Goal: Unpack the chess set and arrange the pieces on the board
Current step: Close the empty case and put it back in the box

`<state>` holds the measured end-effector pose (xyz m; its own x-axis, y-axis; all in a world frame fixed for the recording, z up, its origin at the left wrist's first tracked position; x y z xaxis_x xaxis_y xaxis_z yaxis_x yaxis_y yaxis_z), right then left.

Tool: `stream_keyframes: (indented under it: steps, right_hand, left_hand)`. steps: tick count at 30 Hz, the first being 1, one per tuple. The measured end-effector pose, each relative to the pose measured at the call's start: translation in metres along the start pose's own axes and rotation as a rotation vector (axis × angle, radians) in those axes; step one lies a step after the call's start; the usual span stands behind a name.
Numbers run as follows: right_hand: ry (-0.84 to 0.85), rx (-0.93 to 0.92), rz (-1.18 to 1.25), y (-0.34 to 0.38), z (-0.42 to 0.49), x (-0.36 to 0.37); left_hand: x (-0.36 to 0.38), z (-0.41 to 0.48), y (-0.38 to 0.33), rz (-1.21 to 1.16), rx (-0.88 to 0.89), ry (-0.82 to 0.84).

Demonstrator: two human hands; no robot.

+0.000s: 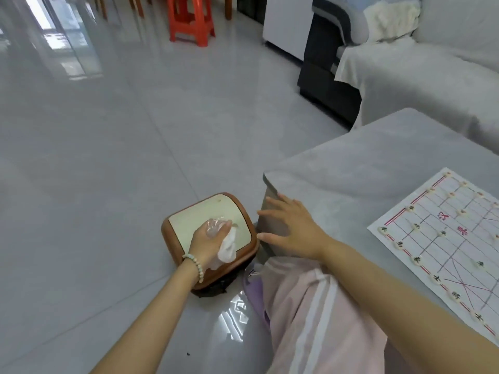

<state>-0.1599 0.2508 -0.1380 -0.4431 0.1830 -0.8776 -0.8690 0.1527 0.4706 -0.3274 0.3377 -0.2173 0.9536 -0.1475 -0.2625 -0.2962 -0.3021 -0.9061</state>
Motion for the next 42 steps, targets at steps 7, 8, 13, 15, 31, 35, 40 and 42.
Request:
stream_keyframes:
  steps: [7, 8, 13, 15, 31, 35, 40, 42]
  right_hand:
    - [0.019, -0.098, -0.142, -0.008, -0.001, 0.012]
    - [0.027, -0.109, -0.171, -0.009, -0.001, 0.014]
    - [0.012, -0.115, -0.174, -0.008, -0.001, 0.014]
    - [0.009, -0.105, -0.165, -0.008, 0.0, 0.014]
    - [-0.001, -0.177, -0.187, -0.01, 0.004, 0.019]
    - [-0.01, -0.163, -0.178, -0.009, 0.004, 0.018]
    - [-0.02, -0.156, -0.17, -0.009, 0.004, 0.018]
    - [-0.023, -0.15, -0.165, -0.009, 0.004, 0.018]
  left_hand:
    - [0.019, 0.031, 0.035, 0.157, -0.002, 0.081]
    - [0.023, 0.037, 0.04, 0.182, 0.035, 0.097]
    - [0.035, 0.065, 0.058, 0.175, 0.027, 0.067]
    - [0.039, 0.075, 0.06, 0.222, 0.014, 0.033]
    - [0.041, 0.085, 0.107, 1.119, 0.274, 0.375]
    - [0.041, 0.087, 0.099, 1.305, 0.43, 0.451]
    - [0.05, 0.084, 0.086, 1.076, 0.525, 0.398]
    - [0.052, 0.081, 0.089, 0.922, 0.438, 0.449]
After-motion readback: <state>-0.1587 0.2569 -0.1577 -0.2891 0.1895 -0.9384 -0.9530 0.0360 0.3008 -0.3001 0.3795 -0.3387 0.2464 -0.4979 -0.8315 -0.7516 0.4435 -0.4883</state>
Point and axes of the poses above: each hand's wrist, its own z-axis towards the middle knuckle, its own x-axis out of the palm, y = z × x, the point moved 3 cm from there along z, towards the middle knuckle, and after that the axes turned 14 degrees about -y, right-handed, at the moved point
